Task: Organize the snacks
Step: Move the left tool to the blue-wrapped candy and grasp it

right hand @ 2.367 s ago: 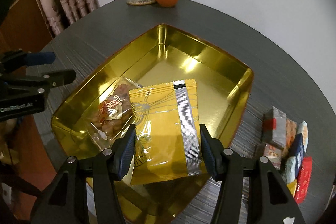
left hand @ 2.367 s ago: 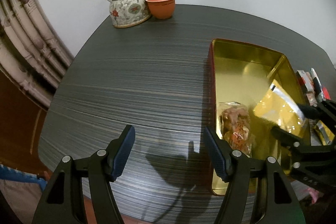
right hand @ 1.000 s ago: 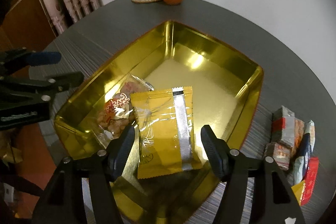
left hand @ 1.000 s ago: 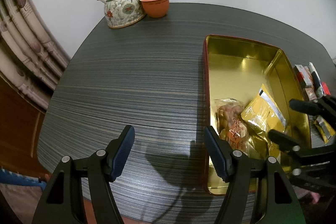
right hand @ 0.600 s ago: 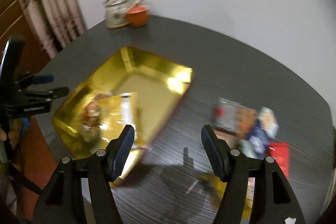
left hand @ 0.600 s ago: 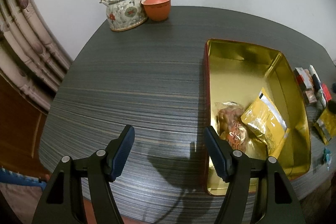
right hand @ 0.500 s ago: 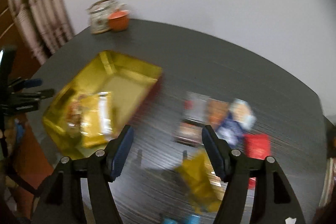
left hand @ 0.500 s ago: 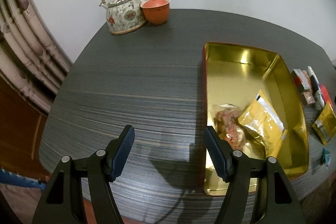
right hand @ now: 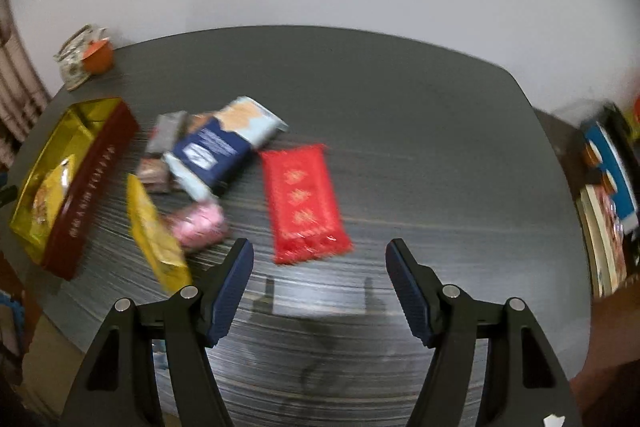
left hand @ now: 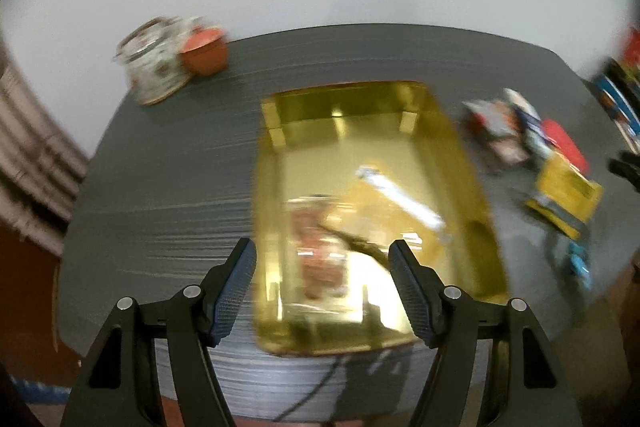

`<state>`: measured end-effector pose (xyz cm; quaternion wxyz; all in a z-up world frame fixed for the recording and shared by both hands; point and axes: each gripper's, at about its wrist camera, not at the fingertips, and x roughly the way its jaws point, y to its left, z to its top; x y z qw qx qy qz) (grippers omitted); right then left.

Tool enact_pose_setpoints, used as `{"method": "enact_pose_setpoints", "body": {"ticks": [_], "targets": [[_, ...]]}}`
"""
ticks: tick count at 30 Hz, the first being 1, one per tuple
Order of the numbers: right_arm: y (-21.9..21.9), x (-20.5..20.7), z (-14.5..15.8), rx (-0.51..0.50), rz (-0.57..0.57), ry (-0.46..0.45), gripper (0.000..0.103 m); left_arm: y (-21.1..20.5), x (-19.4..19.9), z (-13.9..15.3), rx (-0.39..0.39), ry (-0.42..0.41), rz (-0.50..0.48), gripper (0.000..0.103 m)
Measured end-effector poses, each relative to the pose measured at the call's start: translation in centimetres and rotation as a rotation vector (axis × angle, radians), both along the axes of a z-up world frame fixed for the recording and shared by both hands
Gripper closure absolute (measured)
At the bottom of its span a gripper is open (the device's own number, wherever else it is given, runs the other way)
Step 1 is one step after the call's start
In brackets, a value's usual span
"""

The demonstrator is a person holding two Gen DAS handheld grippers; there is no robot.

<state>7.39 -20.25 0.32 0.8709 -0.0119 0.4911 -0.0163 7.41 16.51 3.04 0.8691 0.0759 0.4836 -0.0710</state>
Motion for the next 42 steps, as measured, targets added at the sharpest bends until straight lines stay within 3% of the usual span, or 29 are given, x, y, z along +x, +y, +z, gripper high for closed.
{"method": "enact_pose_setpoints", "body": {"ticks": [10, 14, 21, 34, 39, 42], "targets": [[-1.3, -0.1, -1.5, 0.057, -0.027, -0.002, 0.037, -12.4, -2.5, -1.1, -0.003, 0.074, -0.308, 0.033], [-1.3, -0.1, -1.8, 0.069, -0.021, 0.004, 0.037, -16.7, -2.8, -2.1, 0.004, 0.102, -0.380, 0.033], [-1.5, -0.1, -1.7, 0.086, -0.019, 0.004, 0.037, -21.3, -3.8, -3.4, 0.009, 0.134, -0.445, 0.033], [-2.3, -0.1, -1.7, 0.115, -0.030, 0.002, 0.036, -25.1, -4.0, -5.1, 0.001, 0.213, -0.527, 0.034], [-2.2, -0.2, -1.7, 0.107, -0.022, 0.002, 0.036, -26.5, -3.6, -6.1, 0.009, 0.231, -0.531, 0.040], [-2.2, -0.2, -1.7, 0.110, -0.024, 0.000, 0.036, -26.7, -3.5, -6.5, 0.000, 0.245, -0.534, 0.050]]}}
